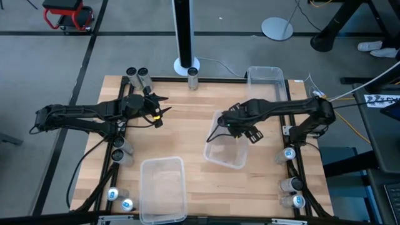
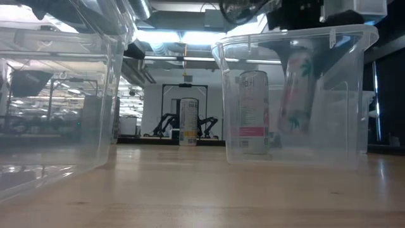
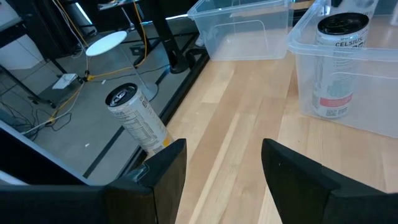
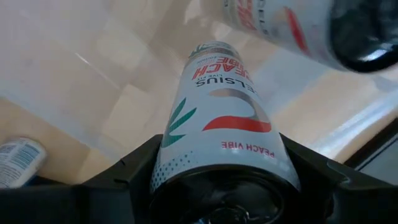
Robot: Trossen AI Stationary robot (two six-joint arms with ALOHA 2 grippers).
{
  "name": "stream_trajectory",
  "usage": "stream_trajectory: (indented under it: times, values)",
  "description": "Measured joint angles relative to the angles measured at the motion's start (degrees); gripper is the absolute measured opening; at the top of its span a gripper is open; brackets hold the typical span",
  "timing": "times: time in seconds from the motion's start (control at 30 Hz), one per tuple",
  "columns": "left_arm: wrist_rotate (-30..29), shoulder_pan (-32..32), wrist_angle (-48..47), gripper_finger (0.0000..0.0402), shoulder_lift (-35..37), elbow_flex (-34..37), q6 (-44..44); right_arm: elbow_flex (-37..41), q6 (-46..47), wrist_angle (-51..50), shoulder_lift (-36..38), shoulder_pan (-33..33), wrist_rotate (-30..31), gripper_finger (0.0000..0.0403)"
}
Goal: Sort soda cans
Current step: Put the middle right white and black peach soda can into the middle transparent bin, then put the bottom right white and black peach soda can into the middle transparent bin
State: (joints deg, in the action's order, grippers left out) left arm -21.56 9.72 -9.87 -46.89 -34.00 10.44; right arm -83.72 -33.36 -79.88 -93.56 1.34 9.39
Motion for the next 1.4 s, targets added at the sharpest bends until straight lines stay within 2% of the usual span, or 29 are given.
stream_trajectory:
  times: [0.6, 0.87, 1.0, 1.17, 1.4]
  values:
    - [0.0, 0.0, -0.05, 0.0198, 0.01, 0.0, -0.15, -0.03, -3.04, 2.58, -6.58, -0.02, -0.93, 0.025]
    - [0.0, 0.0, -0.08, 0.0198, 0.01, -0.01, -0.17, -0.02, -3.07, 2.82, -6.88, 0.07, 1.88, 0.0339]
    - [-0.02, 0.0, -0.09, 0.0198, 0.02, 0.0, -0.17, -0.04, -3.21, 2.42, -6.88, 0.07, 2.06, 0.0363]
    - [0.0, 0.0, -0.1, 0.0198, 0.02, -0.01, -0.17, -3.28, -3.19, -1.06, -6.88, 0.17, 2.05, 0.0367]
    - [-0.01, 0.0, -0.33, 0.0198, 0.02, -0.02, -0.15, -12.97, -3.06, -5.64, -6.86, 0.2, 2.64, 0.0358]
